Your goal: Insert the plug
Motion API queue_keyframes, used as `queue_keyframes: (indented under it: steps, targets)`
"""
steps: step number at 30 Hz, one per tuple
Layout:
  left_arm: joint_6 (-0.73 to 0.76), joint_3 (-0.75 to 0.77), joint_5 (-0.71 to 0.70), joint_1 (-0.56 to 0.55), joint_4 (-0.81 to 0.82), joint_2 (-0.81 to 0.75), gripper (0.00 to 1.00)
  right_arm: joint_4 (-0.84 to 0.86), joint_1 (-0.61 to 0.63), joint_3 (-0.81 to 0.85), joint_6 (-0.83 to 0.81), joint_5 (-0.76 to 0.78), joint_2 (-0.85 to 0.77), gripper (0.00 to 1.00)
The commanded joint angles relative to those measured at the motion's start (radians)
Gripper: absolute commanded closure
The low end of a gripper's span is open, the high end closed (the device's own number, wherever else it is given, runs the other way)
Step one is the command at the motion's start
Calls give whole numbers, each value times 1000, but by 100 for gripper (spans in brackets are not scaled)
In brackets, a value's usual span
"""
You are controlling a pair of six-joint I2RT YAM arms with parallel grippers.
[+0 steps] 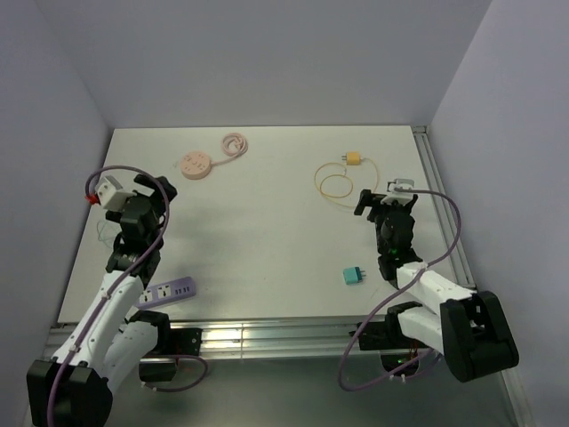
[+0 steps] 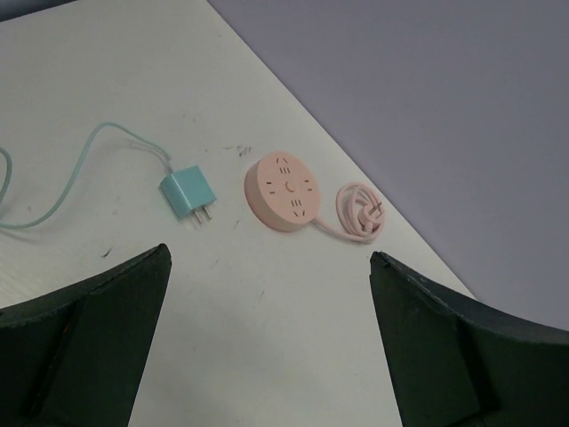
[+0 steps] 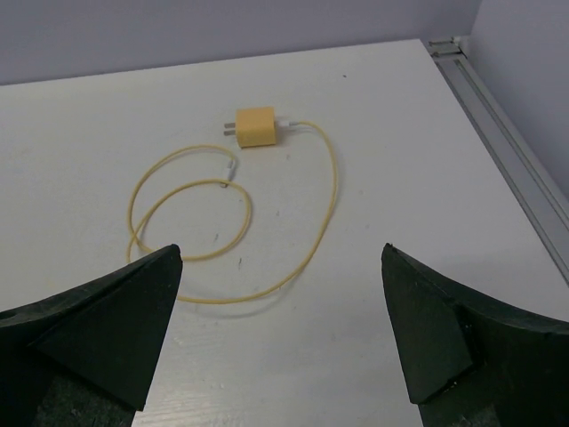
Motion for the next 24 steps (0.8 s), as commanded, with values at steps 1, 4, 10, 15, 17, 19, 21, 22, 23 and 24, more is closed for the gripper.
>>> queue_keyframes:
  steps: [1,4,10,15,17,19,21,22,23,24]
  targets:
    - [-37,127,-3,-2,-205,-2,1,-272,22,113,79,148,-69,0]
    - [-137,196,5,4,-325,26,1,-517,22,220,247,251,-95,0]
    - [-86,351,181,15,-383,173,4,-723,-18,303,516,181,-87,0]
    - [-51,492,262,15,-517,337,11,-764,-24,345,513,77,-41,0]
    - [-25,500,308,15,-516,369,11,-782,-23,377,515,60,-15,0]
    - [24,509,385,15,-471,415,11,-787,-24,383,510,23,-3,0]
    - [64,530,459,15,-459,456,4,-793,-24,394,505,6,-1,0]
    - [66,543,454,15,-473,470,3,-799,-24,398,504,-17,3,0]
    - [60,557,440,15,-486,484,3,-804,-24,409,499,-28,6,0]
    - [54,586,386,15,-509,513,3,-825,-24,418,492,-39,9,0]
